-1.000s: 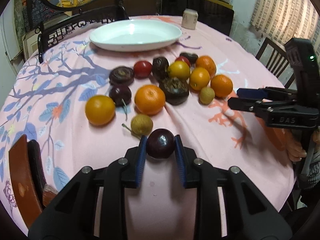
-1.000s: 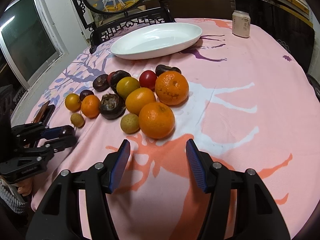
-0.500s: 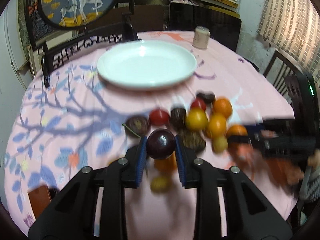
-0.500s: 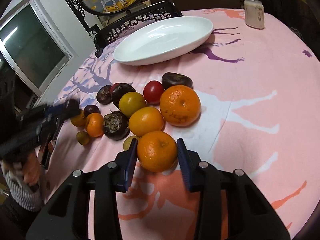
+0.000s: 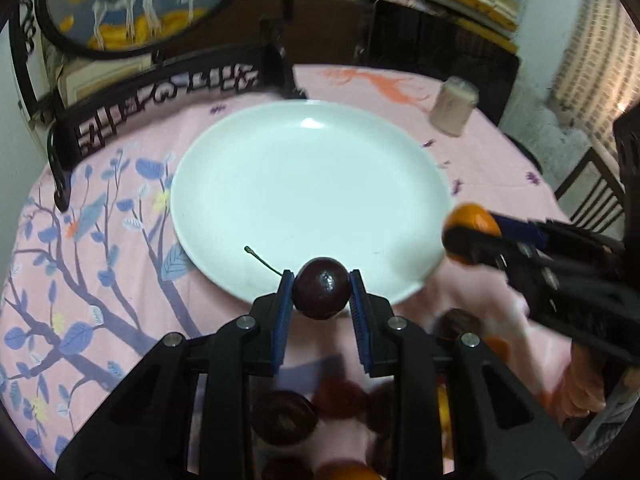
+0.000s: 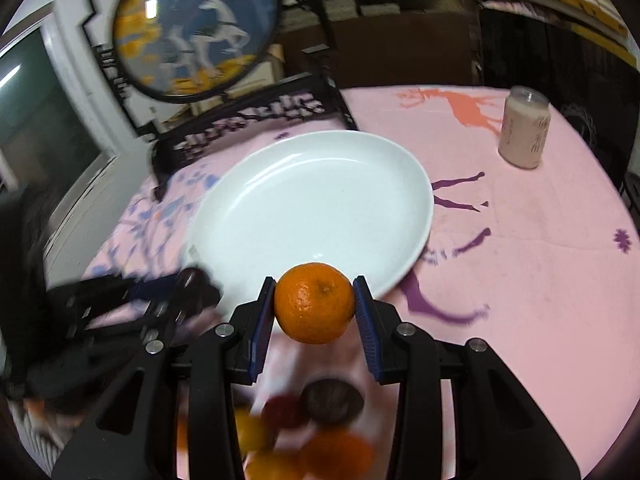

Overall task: Organize fruits
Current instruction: 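Carry the cherry and tangerine onto the white plate and open both tools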

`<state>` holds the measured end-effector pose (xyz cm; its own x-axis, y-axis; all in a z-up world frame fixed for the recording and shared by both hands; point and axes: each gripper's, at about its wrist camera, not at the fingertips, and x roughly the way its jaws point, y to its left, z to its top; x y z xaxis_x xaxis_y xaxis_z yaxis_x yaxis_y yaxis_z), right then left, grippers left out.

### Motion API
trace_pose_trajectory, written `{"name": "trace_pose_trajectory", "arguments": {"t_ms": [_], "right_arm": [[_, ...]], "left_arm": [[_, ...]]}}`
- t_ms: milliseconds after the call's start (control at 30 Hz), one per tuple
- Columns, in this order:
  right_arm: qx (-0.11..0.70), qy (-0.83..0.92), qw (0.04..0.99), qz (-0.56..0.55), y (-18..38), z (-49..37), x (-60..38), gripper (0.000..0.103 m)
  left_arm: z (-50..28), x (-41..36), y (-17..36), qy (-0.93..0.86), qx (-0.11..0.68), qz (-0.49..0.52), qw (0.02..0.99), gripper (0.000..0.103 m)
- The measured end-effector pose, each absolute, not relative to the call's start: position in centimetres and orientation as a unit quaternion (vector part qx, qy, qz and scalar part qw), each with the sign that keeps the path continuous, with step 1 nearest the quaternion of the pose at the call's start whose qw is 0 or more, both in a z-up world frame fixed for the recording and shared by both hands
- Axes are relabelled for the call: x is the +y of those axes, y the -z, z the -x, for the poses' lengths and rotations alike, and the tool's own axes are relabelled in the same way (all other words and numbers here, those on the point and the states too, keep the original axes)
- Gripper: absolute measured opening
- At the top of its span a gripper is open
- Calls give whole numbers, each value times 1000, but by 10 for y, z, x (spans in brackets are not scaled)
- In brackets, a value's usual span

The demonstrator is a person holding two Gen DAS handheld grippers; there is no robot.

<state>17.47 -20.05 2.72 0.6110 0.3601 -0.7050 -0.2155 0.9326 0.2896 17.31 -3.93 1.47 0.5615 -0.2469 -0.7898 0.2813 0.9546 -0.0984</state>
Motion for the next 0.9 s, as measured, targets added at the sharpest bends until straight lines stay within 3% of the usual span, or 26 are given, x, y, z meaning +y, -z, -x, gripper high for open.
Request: {"name": "trace_pose_trajectory", "arguments": {"t_ms": [167, 300, 367, 433, 900], "right_arm": [[425, -167, 883, -107, -12, -201, -201, 41], [419, -178, 883, -112, -13, -197, -205, 41], [416, -180, 884, -116, -14, -195, -205, 46], [410, -176, 887, -118, -17, -194, -204, 65], [387, -197, 889, -145, -29, -126, -228, 65]], "left_arm": [[-183, -37, -5, 144, 447, -9, 883, 30], [-181, -33, -8, 138, 437, -8, 889, 55], [-180, -30, -9, 135, 434, -2, 891, 56], [-179, -27, -10, 133, 433, 6, 891, 57], [-120, 28, -28, 98, 400, 29, 911, 63]]}}
